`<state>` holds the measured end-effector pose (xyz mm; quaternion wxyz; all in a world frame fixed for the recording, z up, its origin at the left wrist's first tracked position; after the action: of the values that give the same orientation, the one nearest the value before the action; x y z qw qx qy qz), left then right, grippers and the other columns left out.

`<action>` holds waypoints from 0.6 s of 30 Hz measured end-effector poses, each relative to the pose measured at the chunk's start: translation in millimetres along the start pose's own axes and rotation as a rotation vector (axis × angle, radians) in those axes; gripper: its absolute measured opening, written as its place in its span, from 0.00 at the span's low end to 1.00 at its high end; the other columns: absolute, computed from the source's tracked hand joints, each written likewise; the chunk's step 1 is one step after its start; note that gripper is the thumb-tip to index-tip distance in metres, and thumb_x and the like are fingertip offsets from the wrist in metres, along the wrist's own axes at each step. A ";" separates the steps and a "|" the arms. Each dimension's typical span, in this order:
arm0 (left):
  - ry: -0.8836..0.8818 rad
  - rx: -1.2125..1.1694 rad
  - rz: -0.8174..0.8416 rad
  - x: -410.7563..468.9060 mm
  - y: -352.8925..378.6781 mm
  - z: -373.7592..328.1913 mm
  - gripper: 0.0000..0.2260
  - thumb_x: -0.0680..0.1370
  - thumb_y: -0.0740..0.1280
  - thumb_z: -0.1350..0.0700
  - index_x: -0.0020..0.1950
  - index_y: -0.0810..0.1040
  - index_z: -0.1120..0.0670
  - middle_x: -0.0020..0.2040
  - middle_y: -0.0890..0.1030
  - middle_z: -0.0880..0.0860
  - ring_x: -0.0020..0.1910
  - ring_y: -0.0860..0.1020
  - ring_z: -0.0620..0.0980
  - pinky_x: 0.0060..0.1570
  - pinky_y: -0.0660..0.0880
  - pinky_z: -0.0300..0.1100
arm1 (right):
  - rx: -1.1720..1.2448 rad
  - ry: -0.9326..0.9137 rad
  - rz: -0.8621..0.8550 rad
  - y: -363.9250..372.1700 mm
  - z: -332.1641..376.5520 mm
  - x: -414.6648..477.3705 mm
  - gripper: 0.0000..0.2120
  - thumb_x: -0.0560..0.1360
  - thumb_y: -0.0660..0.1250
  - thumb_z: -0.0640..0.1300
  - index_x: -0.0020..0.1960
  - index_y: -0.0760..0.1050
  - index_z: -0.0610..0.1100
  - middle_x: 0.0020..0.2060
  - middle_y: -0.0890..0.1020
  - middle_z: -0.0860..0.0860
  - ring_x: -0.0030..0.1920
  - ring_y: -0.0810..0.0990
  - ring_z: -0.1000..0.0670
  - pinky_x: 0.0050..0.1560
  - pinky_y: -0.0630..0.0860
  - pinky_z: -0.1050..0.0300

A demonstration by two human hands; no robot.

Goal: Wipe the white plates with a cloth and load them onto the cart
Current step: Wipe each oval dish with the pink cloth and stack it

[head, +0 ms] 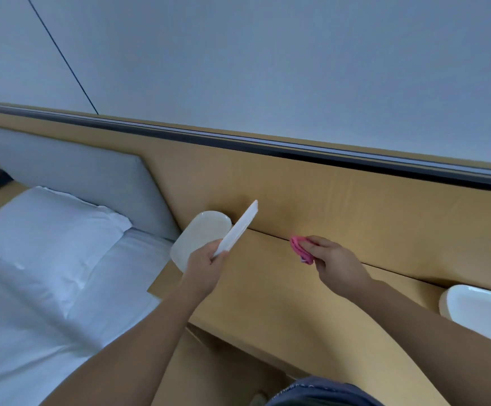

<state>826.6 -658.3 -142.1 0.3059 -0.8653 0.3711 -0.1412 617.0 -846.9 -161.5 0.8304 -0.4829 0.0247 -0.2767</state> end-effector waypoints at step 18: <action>0.040 0.667 0.334 56.4 2.1 114.5 0.16 0.84 0.55 0.56 0.72 0.67 0.50 0.71 0.69 0.49 0.67 0.72 0.50 0.60 0.74 0.46 | -0.081 0.130 -0.013 57.1 19.0 23.7 0.27 0.74 0.61 0.31 0.68 0.73 0.52 0.64 0.75 0.59 0.57 0.77 0.52 0.53 0.78 0.53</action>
<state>918.0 -651.9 -231.0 0.5826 -0.6428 0.4465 -0.2193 667.7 -821.6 -192.7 0.8051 -0.4973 0.0867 -0.3114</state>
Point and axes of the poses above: each hand's wrist, its own x-axis towards the middle knuckle, its own y-axis out of the palm, z = x × y, the point moved 5 cm from there along x, towards the middle knuckle
